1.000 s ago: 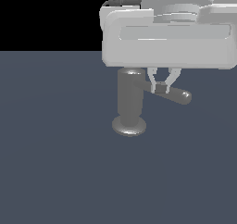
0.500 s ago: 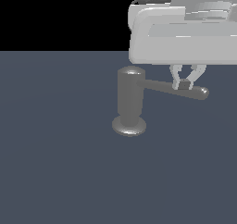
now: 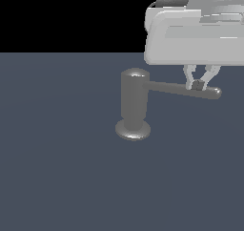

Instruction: Turn on the faucet by rotating a designated handle.

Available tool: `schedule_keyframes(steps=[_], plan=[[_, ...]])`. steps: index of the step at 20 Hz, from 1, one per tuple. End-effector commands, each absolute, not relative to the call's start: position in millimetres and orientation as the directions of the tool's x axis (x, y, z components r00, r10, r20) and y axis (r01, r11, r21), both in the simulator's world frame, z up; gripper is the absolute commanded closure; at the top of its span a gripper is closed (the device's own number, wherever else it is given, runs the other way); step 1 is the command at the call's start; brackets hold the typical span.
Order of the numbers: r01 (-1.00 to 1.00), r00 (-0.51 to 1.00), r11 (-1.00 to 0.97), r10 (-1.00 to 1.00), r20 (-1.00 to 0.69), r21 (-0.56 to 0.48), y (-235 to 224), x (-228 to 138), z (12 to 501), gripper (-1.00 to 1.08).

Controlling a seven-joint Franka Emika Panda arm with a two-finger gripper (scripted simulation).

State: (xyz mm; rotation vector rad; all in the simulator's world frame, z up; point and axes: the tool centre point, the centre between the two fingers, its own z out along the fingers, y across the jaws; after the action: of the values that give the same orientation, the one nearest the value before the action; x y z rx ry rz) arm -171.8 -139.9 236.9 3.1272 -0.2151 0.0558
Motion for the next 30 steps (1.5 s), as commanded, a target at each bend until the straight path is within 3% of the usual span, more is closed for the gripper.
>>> schedule_keyframes(steps=[1,30], plan=[[-0.129,0.991,-0.992,-0.129,0.033,0.006,-144,-163,234,1.08],[-0.145,0.989,-0.989,-0.145,0.009,0.002,-218,-101,225,1.08]])
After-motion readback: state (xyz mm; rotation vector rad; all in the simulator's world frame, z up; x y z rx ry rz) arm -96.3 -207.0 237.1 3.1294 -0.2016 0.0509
